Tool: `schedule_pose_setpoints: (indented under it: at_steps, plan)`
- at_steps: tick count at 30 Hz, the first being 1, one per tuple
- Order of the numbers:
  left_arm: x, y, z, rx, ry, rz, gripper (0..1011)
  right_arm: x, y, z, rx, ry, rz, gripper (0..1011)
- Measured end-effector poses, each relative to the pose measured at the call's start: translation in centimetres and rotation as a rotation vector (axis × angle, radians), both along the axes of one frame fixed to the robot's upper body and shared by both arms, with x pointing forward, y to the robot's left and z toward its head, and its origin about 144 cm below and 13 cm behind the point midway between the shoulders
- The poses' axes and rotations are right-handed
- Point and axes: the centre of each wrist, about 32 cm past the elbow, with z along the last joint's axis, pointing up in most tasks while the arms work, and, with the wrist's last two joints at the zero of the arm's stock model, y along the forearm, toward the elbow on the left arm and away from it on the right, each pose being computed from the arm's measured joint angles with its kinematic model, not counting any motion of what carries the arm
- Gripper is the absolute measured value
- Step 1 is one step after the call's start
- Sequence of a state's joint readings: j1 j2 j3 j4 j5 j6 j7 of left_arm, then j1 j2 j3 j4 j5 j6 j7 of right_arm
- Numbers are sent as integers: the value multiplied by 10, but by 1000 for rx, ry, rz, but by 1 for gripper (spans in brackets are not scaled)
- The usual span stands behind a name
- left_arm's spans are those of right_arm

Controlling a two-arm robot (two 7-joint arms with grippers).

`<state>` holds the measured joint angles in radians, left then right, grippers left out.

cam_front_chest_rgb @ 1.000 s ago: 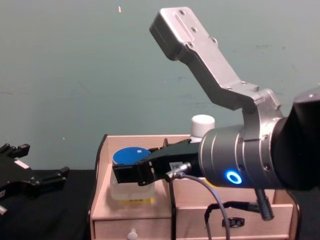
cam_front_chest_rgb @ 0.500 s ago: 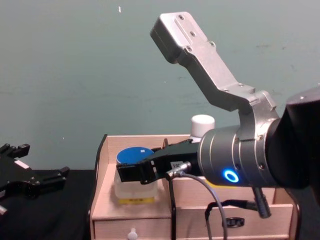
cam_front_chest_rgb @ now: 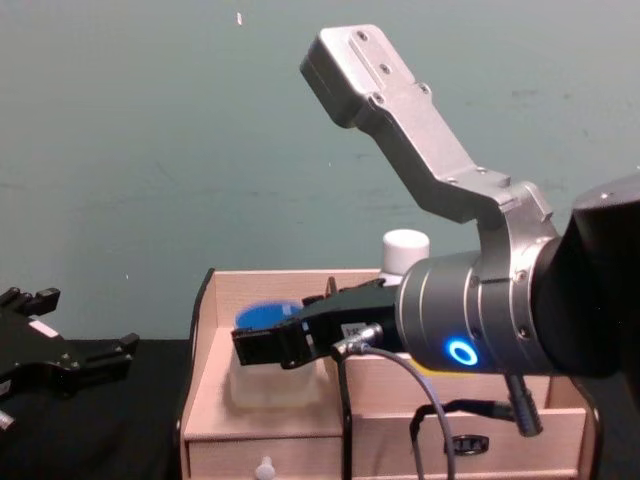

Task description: Pick up the facial cleanser and watermelon frost from the table and place them into the tiered storage box.

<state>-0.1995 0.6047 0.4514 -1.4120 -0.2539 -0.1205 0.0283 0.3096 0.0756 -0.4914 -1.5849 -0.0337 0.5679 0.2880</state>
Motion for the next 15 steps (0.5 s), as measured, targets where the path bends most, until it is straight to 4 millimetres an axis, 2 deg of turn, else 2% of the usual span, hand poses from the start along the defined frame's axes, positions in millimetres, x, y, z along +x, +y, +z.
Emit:
schedule_pose_setpoints:
  at_steps: [1, 2, 10, 15]
  plan:
    - [0, 0, 0, 0, 0, 0, 1001, 0, 0, 0, 0, 0, 0, 794]
    - [0, 0, 0, 0, 0, 0, 1001, 0, 0, 0, 0, 0, 0, 794]
    - [0, 0, 0, 0, 0, 0, 1001, 0, 0, 0, 0, 0, 0, 1002]
    - [0, 0, 0, 0, 0, 0, 1001, -1, -2, 0, 12, -15, -2, 1000]
